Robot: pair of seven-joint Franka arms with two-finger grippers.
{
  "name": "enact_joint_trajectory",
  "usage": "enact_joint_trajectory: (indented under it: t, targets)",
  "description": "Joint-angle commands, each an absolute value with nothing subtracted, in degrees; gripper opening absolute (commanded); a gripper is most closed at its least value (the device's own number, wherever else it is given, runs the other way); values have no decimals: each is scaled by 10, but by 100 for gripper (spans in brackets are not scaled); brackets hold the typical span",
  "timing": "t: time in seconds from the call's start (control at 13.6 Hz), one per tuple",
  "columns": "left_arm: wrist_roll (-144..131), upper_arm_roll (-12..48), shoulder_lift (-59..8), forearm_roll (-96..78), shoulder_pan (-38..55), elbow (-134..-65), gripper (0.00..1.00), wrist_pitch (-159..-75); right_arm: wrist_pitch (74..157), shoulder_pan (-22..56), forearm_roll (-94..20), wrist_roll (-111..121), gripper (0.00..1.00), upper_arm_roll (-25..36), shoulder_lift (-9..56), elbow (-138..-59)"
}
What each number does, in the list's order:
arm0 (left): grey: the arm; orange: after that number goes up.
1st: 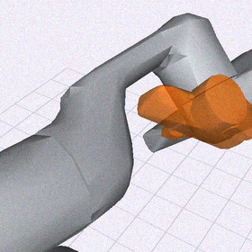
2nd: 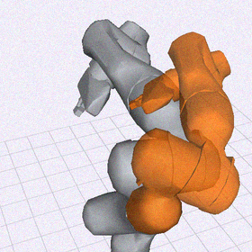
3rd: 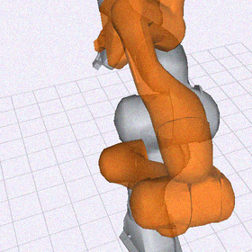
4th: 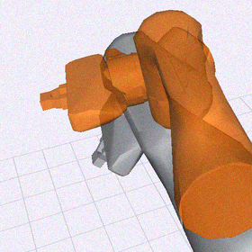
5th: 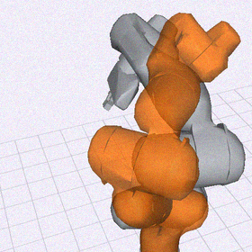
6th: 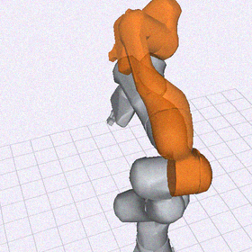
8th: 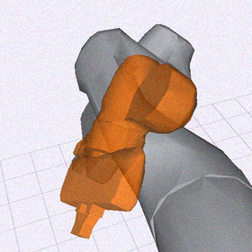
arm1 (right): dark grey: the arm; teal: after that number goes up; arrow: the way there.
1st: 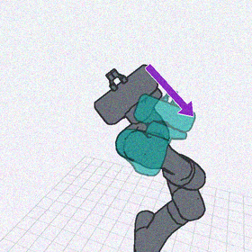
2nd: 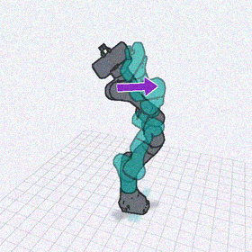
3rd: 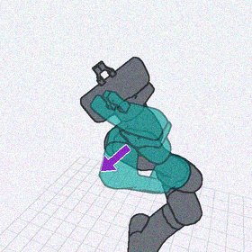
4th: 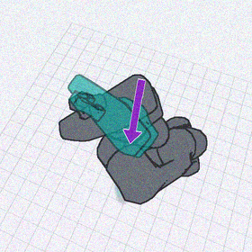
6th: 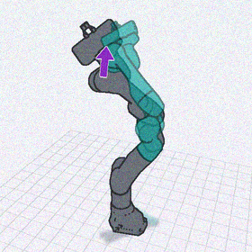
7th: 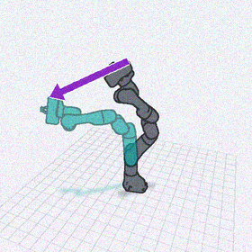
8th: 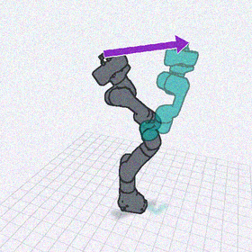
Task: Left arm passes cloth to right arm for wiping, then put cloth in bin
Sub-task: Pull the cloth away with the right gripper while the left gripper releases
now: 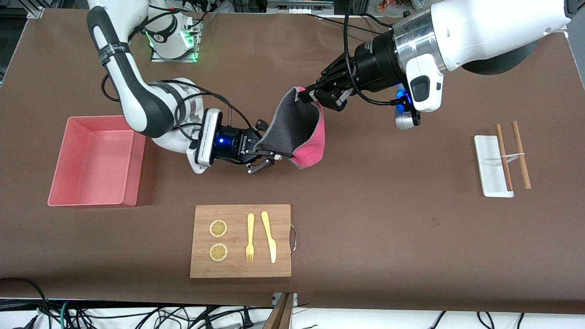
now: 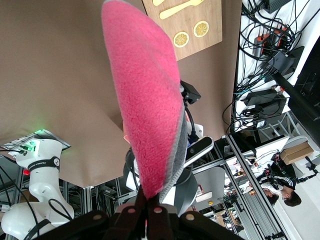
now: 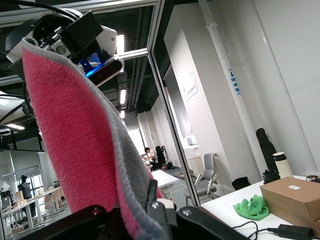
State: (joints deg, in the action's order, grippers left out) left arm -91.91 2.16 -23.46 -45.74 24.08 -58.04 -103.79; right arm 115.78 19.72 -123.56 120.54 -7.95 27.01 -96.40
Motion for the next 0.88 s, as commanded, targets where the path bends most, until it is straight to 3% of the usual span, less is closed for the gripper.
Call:
enact_joint_trajectory:
  t: [0.0, 0.59, 0.81]
  targets:
    - [-924, 16, -221, -461, 243, -595, 99, -1038, 1160, 178, -1206, 1173, 0, -82, 255, -963]
    - [-921, 16, -221, -399, 243, -595, 100, -1036, 1109, 84, -992, 1025, 0, -83, 209, -957]
    - [-909, 14, -223, -294, 242, -596, 100, -944, 1048, 34, -891, 960, 0, -82, 182, -965]
